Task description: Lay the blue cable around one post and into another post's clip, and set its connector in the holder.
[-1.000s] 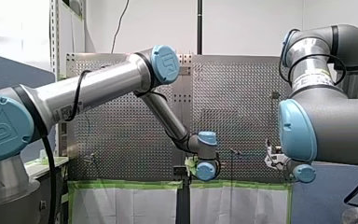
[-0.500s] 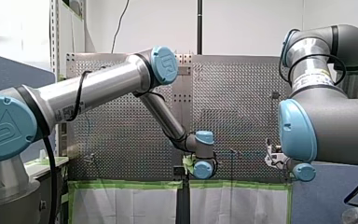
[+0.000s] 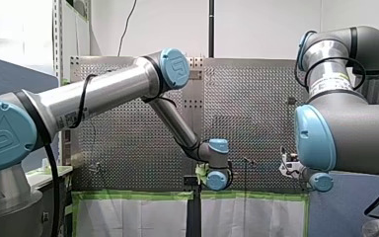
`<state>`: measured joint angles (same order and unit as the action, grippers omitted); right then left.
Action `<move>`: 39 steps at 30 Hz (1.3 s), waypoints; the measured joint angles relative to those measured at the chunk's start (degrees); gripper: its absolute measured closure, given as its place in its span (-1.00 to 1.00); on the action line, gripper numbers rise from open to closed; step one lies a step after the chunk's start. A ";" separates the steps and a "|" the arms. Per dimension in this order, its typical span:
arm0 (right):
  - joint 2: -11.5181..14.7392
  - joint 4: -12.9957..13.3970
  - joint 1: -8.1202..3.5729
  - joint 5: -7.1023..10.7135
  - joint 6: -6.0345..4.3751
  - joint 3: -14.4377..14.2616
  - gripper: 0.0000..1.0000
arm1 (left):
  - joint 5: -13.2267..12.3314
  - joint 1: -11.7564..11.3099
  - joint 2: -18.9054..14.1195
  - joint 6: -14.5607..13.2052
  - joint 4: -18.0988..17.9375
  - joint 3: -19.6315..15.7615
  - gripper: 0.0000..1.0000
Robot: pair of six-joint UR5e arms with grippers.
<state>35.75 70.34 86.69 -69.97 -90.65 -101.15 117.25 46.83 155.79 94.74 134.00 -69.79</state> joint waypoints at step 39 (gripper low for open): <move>-0.01 -0.18 -0.15 0.02 -0.45 0.48 1.00 | -1.04 -2.57 2.96 4.35 8.31 7.74 0.96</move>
<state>35.74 70.16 86.54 -69.95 -91.10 -100.67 116.21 44.26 158.75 99.09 142.31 -62.05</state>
